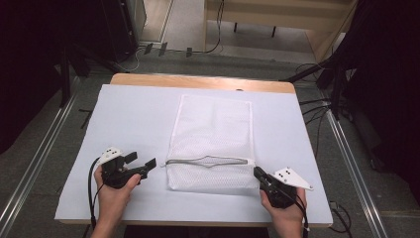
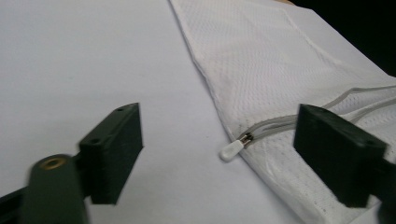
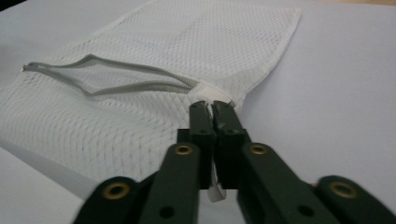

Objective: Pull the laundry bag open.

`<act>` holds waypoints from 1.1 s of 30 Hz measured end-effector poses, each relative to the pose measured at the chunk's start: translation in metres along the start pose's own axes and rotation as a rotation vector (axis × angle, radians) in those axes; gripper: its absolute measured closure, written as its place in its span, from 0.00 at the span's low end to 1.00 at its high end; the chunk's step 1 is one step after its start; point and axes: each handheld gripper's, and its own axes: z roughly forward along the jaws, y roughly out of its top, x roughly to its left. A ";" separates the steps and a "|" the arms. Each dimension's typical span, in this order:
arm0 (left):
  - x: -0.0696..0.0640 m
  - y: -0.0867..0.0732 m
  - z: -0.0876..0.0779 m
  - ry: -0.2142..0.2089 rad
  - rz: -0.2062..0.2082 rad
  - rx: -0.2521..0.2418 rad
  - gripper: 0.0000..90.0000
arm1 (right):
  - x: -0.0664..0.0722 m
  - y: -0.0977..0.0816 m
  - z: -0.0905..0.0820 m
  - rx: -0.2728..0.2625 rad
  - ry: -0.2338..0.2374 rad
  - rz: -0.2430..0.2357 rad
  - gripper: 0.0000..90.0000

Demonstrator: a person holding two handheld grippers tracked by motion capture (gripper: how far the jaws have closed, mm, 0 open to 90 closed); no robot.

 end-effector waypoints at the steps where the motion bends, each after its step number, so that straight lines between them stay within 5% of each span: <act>1: 0.001 -0.001 -0.002 -0.003 0.013 0.001 0.10 | -0.002 0.001 -0.001 -0.010 -0.016 0.004 0.70; 5: 0.009 -0.006 -0.012 -0.066 0.008 -0.010 0.00 | -0.016 0.004 -0.005 -0.028 -0.015 0.022 0.51; 11: 0.016 -0.009 -0.026 -0.009 0.066 -0.036 0.00 | -0.034 0.001 -0.010 -0.030 -0.023 0.015 0.33; 19: 0.032 -0.010 -0.031 0.037 0.079 -0.040 0.00 | -0.059 -0.006 -0.017 -0.025 -0.037 0.033 0.27; 29: 0.051 -0.011 -0.038 0.047 0.086 -0.043 0.00 | -0.097 -0.014 -0.030 -0.010 -0.030 0.062 0.25; 33: 0.055 -0.011 -0.039 0.053 0.086 -0.045 0.00 | -0.110 -0.019 -0.035 -0.005 -0.062 0.089 0.25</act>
